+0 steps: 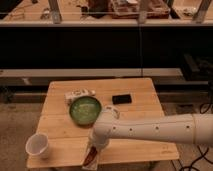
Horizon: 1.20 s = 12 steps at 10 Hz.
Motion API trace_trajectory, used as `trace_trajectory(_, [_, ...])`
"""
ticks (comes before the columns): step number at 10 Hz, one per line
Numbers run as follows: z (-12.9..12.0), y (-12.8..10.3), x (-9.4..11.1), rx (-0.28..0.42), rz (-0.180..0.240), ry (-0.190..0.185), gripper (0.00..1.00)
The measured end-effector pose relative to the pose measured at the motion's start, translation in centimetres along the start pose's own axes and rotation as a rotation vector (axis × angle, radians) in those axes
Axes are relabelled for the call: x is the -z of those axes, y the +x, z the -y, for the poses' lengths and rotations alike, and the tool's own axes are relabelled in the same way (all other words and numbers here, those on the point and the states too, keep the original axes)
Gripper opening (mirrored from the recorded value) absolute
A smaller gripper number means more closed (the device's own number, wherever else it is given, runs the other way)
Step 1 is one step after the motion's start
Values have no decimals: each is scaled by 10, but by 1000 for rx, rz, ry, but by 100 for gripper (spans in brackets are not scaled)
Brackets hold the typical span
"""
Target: Place the pepper on the white sponge
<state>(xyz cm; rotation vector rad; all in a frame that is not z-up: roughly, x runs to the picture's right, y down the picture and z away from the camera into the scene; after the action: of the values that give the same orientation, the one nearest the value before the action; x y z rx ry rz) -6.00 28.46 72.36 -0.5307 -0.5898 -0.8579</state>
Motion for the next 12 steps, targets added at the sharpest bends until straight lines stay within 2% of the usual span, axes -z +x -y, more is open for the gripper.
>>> trace_trajectory(3, [0, -1, -4, 2, 10, -5, 69])
trace_trajectory(4, [-1, -1, -5, -3, 14, -5, 72])
trace_trajectory(9, [-4, 3, -6, -35, 19, -8, 72])
trace_trajectory(12, [-5, 5, -4, -47, -16, -29, 72])
